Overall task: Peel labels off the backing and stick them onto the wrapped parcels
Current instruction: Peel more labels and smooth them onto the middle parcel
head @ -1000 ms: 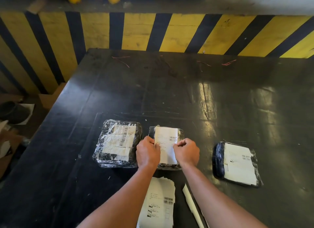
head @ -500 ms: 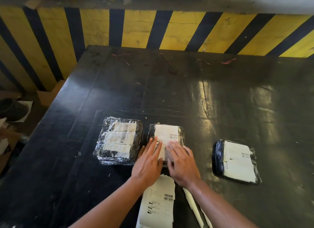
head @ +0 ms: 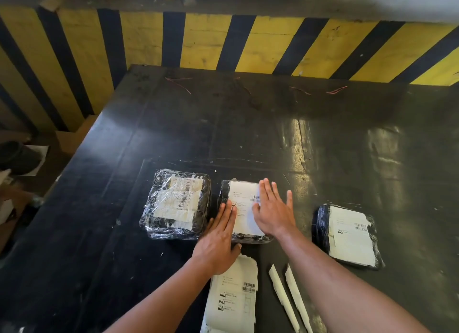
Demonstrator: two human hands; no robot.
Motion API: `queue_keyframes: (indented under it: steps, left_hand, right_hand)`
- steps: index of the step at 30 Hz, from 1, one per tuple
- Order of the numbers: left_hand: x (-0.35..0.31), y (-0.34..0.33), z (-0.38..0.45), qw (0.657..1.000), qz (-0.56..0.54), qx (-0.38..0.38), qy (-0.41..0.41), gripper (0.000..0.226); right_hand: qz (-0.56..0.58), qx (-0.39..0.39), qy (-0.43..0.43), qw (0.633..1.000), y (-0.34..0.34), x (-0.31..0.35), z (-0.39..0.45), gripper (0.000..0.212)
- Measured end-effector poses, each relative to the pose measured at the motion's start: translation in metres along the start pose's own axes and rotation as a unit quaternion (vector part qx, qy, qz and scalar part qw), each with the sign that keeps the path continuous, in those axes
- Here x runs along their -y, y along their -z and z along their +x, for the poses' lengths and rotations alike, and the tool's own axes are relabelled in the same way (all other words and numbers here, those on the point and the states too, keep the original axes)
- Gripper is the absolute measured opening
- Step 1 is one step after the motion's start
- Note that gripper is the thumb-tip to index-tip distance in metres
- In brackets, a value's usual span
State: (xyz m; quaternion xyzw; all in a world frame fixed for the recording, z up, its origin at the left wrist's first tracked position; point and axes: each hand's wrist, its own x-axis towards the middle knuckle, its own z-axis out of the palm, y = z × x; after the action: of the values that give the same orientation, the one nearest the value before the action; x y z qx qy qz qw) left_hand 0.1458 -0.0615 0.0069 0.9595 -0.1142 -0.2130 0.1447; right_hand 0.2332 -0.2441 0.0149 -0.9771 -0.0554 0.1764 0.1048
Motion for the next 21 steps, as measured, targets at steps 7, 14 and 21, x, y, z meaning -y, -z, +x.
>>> queue_keyframes:
  steps: [7,14,21]
  left_hand:
    - [-0.003,0.002,0.000,0.999,0.032,0.022,0.000,0.105]
    - [0.003,0.004,0.002,1.000,0.015,0.025,-0.008,0.107]
    - [-0.004,0.007,0.001,0.999,0.004,0.038,0.003,0.106]
  right_hand:
    - [-0.041,-0.005,0.128,0.991,-0.009,0.010,-0.029,0.066]
    - [-0.065,-0.031,0.064,0.995,-0.013,-0.015,-0.044,0.074]
    - [-0.044,-0.002,0.156,0.987,-0.024,0.004,-0.068,0.069]
